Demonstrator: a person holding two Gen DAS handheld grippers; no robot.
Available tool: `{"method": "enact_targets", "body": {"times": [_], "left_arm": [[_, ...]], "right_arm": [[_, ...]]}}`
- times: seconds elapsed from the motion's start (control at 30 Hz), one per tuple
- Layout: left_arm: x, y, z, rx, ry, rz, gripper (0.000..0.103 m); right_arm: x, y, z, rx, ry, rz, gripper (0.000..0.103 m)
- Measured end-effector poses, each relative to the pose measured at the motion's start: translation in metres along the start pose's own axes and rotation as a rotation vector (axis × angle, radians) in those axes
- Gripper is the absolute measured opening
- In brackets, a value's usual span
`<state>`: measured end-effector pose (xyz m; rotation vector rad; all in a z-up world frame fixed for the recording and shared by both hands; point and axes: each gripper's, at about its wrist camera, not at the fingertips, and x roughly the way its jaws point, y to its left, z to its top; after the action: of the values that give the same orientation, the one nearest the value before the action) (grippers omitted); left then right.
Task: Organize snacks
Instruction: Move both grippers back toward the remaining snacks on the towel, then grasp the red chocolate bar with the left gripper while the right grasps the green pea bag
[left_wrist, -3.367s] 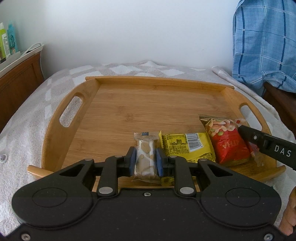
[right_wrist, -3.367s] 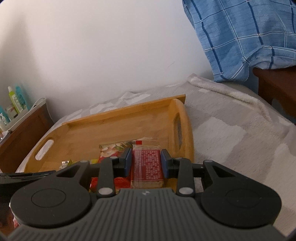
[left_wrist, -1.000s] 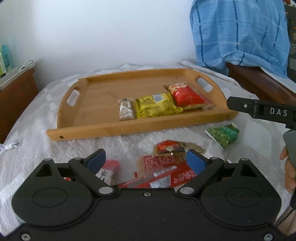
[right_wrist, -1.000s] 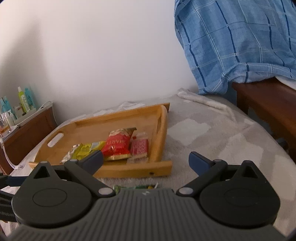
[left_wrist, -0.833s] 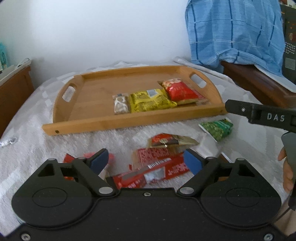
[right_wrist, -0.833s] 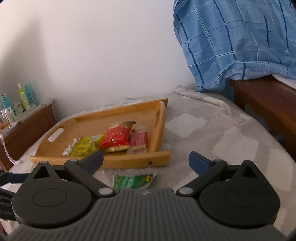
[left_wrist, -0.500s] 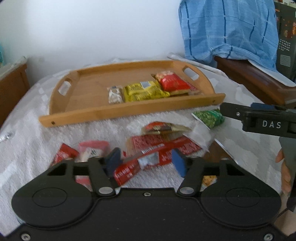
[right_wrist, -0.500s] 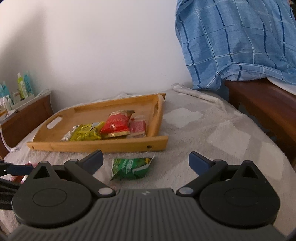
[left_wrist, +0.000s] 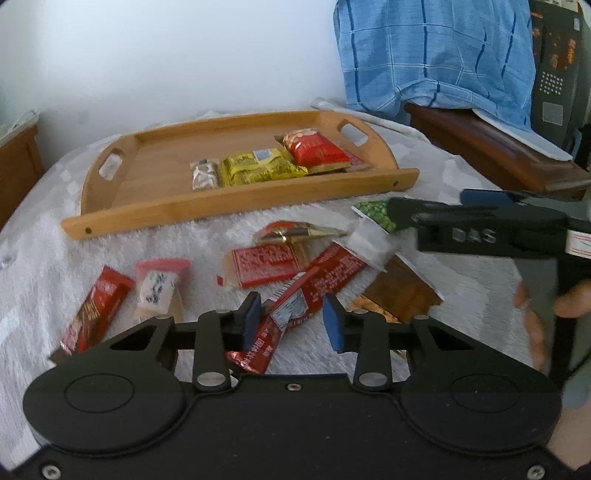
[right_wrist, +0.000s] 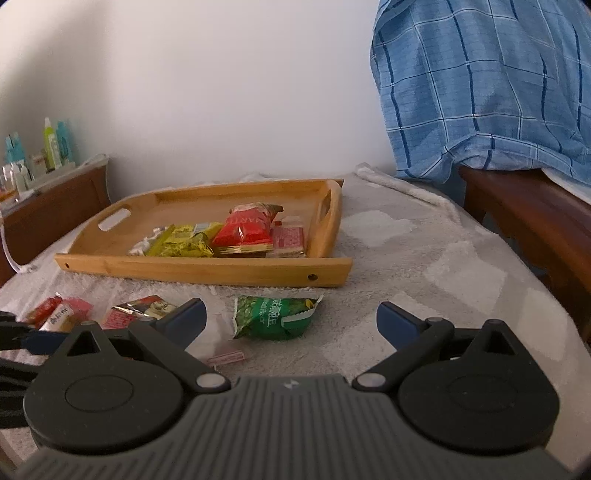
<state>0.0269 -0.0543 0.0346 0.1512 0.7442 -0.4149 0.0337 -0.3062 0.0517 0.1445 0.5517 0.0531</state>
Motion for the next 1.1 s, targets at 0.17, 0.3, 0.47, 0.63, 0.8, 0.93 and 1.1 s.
{"method": "enact_targets", "body": {"times": [0.17, 0.3, 0.47, 0.63, 0.8, 0.93, 1.1], "left_arm": [[-0.003, -0.007, -0.006, 0.009, -0.007, 0.012, 0.035], [0.005, -0.01, -0.001, 0.009, -0.01, 0.033, 0.037], [0.023, -0.005, 0.0, -0.061, 0.01, 0.024, 0.042], [0.021, -0.008, -0.001, -0.047, 0.002, 0.014, 0.031], [0.017, 0.002, 0.002, -0.15, 0.01, 0.0, 0.023], [0.014, 0.001, 0.004, -0.156, 0.006, 0.009, 0.02], [0.01, 0.0, 0.005, -0.171, -0.001, 0.013, 0.017]], "right_arm": [[0.009, -0.001, 0.001, 0.017, 0.009, 0.004, 0.103], [0.016, 0.003, 0.001, -0.003, 0.009, -0.01, 0.103], [0.022, 0.011, -0.001, -0.063, 0.007, -0.026, 0.103], [0.028, 0.015, 0.0, -0.071, 0.014, -0.005, 0.094], [0.025, 0.014, -0.001, -0.036, -0.009, -0.012, 0.075], [0.024, 0.015, -0.002, -0.046, 0.006, -0.013, 0.074], [0.032, 0.012, -0.004, -0.024, 0.052, -0.008, 0.076]]}}
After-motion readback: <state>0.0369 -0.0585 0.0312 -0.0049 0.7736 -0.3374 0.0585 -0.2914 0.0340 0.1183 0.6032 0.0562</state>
